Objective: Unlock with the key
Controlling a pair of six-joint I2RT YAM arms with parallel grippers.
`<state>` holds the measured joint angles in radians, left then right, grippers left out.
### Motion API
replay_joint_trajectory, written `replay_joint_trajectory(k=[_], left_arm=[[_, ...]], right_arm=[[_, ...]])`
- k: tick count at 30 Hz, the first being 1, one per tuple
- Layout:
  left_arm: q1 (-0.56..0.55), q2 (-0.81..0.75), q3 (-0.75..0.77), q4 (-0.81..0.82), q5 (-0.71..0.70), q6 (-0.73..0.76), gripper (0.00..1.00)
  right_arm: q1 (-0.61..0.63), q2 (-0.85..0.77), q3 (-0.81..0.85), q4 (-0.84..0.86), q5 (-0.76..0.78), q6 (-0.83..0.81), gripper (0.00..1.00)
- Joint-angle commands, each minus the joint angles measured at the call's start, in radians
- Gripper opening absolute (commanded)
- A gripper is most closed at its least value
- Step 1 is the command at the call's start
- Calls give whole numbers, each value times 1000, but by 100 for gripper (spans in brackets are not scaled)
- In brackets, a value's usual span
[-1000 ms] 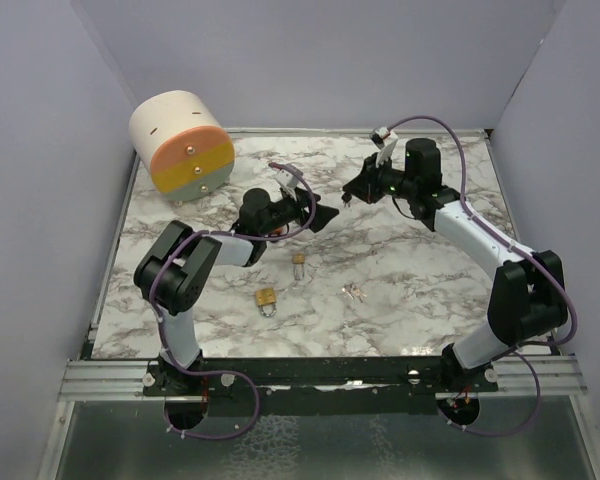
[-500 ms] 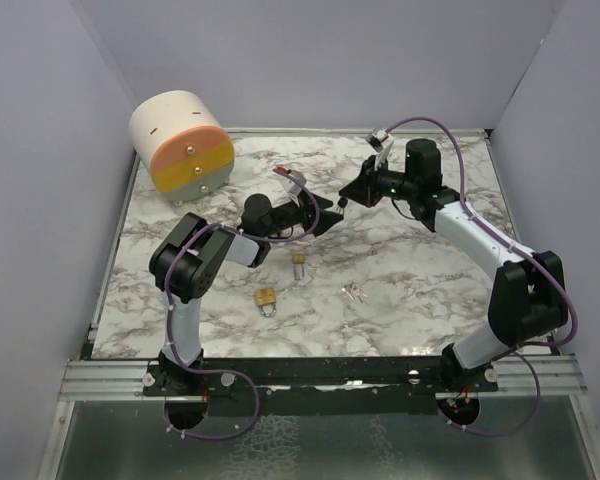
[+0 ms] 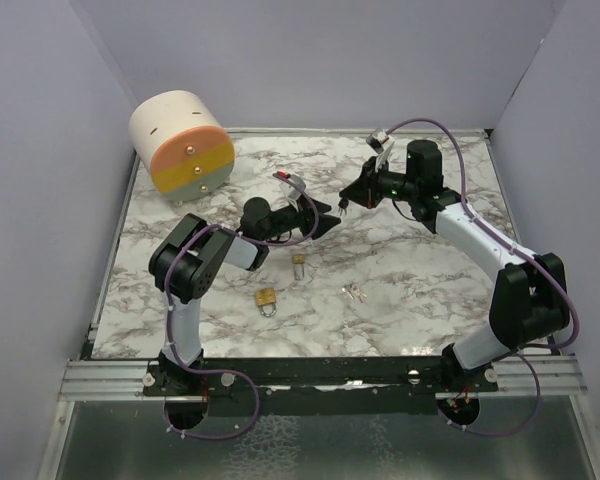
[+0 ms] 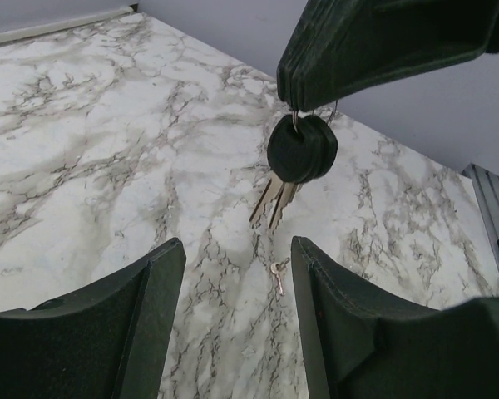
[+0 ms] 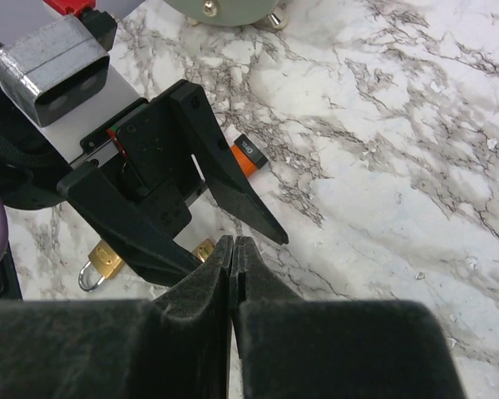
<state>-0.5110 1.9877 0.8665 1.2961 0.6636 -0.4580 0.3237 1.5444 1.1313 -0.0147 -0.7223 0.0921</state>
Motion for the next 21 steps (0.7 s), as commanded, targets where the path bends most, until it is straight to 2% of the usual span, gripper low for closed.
replay_joint_trajectory(k=[1, 12, 21], left_arm=[[2, -70, -49, -17, -49, 68, 57], [-8, -100, -61, -16, -191, 106, 57], [-35, -81, -34, -45, -225, 146, 57]], right_arm=[[0, -38, -6, 4, -16, -19, 1], [0, -38, -9, 6, -29, -15, 1], [0, -40, -9, 7, -36, -13, 1]])
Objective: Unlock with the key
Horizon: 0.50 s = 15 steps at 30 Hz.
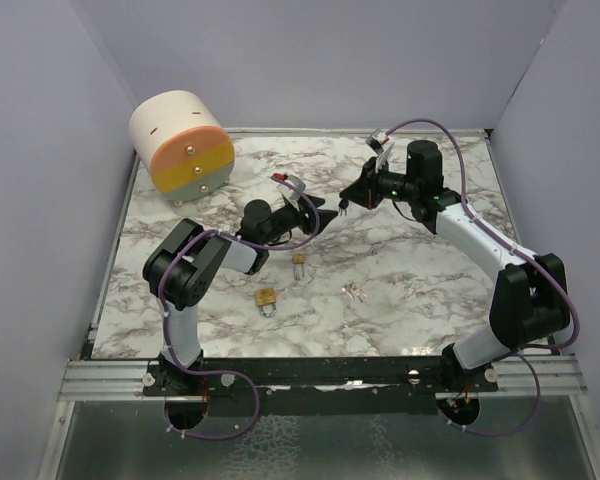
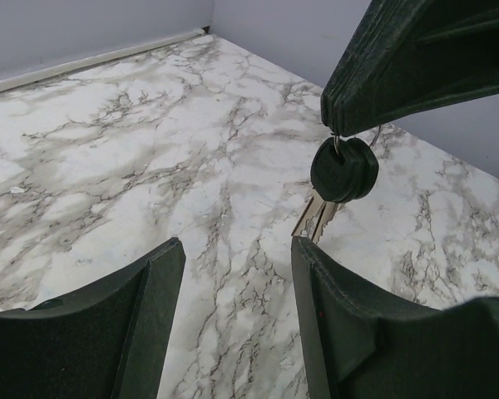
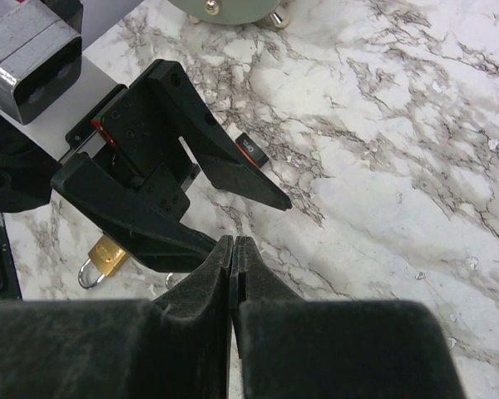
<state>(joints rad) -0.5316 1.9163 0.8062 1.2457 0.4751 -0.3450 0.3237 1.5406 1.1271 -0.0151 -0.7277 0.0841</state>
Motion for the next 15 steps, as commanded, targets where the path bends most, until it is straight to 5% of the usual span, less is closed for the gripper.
replay_joint_trajectory(k=[1, 15], left_arm=[[-17, -8, 27, 6, -41, 34, 57], [-35, 21, 73, -5, -36, 37, 57]], right_arm=[[0, -36, -6, 9, -32, -4, 1], [0, -35, -9, 12, -36, -3, 1]])
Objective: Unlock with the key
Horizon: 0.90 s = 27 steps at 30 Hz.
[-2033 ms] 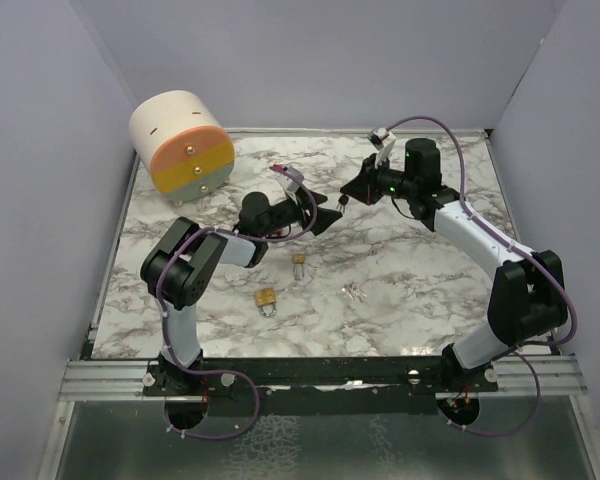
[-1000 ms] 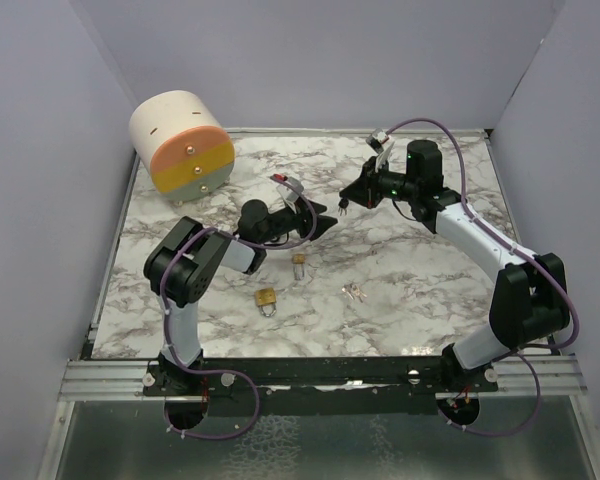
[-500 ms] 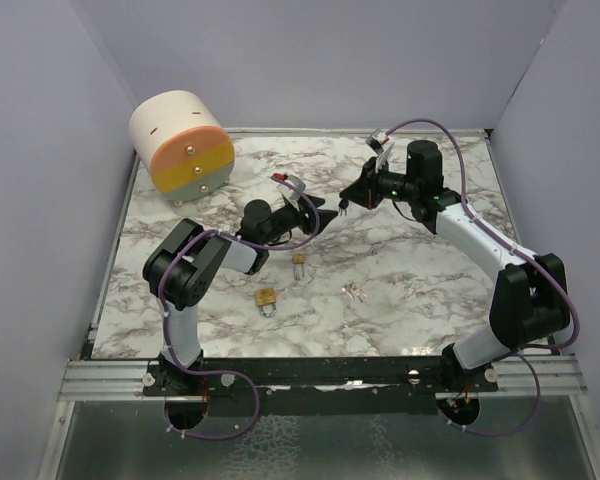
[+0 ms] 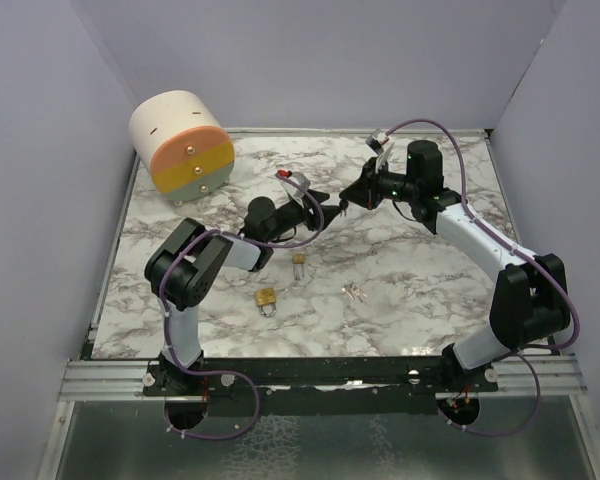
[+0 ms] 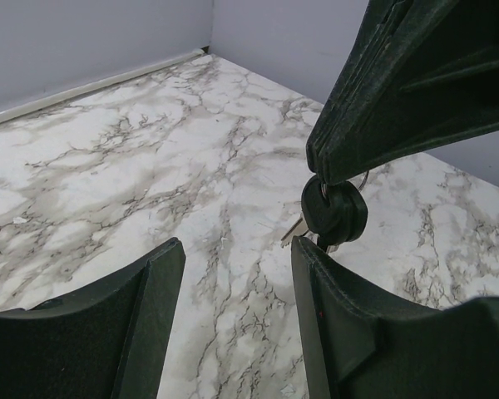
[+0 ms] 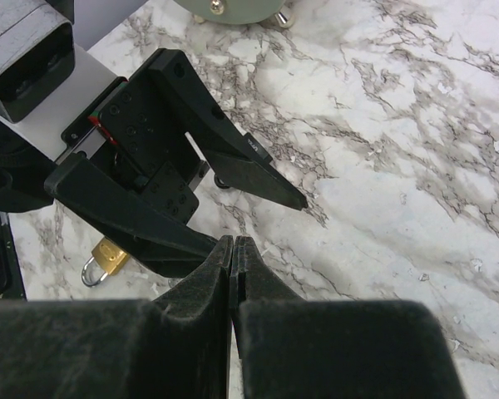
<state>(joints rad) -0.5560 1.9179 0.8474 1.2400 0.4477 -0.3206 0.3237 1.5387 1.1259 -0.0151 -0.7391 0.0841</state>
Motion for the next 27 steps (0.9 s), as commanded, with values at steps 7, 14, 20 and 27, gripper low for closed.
replay_joint_trajectory(k=[7, 14, 20, 27], left_arm=[[-29, 17, 14, -4, 0, 15, 57], [-57, 14, -19, -1, -10, 24, 57], [-61, 13, -16, -1, -11, 30, 58], [-61, 21, 17, -14, -56, 56, 55]], right_arm=[[0, -34, -6, 14, -5, 3, 1], [0, -34, -5, 15, -4, 5, 1], [0, -36, -7, 14, -5, 3, 1], [0, -42, -8, 12, -14, -1, 1]])
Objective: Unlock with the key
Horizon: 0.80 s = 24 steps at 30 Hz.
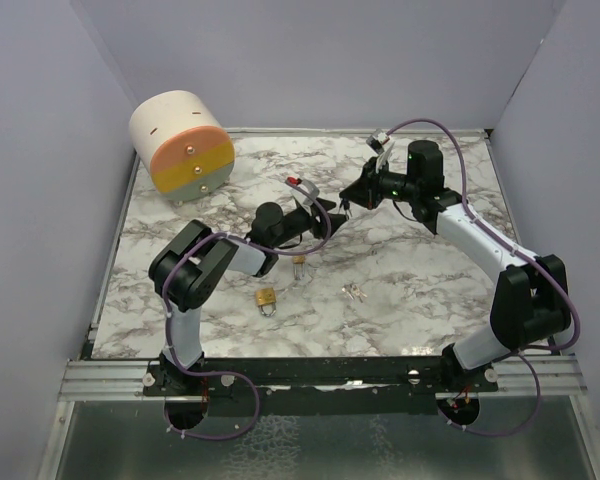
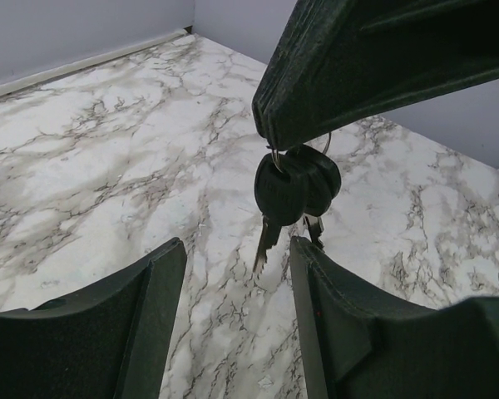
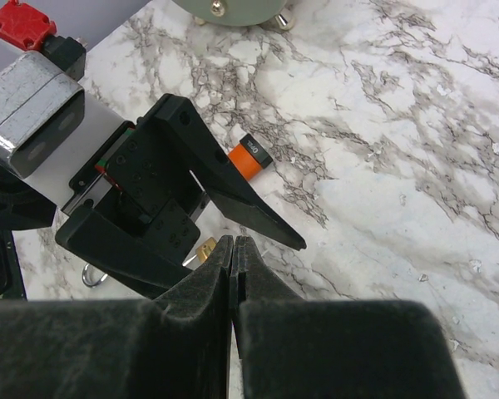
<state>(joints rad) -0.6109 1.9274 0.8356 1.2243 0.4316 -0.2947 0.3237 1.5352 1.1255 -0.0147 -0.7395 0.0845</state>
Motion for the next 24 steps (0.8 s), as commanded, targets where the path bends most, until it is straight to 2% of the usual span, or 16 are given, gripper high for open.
replay_joint_trajectory(k=[1, 10, 18, 24], left_arm=[[-6, 15, 39, -2, -42, 35, 53], [-6, 36, 93, -11, -53, 57, 40], [-6, 28, 84, -6, -43, 65, 2], [-6, -1, 38, 8, -69, 87, 0]], right_arm=[[0, -38, -7, 12, -15, -2, 1], [0, -35, -9, 10, -23, -2, 1], [0, -35, -10, 10, -6, 10, 1], [0, -32, -20, 10, 21, 35, 1]])
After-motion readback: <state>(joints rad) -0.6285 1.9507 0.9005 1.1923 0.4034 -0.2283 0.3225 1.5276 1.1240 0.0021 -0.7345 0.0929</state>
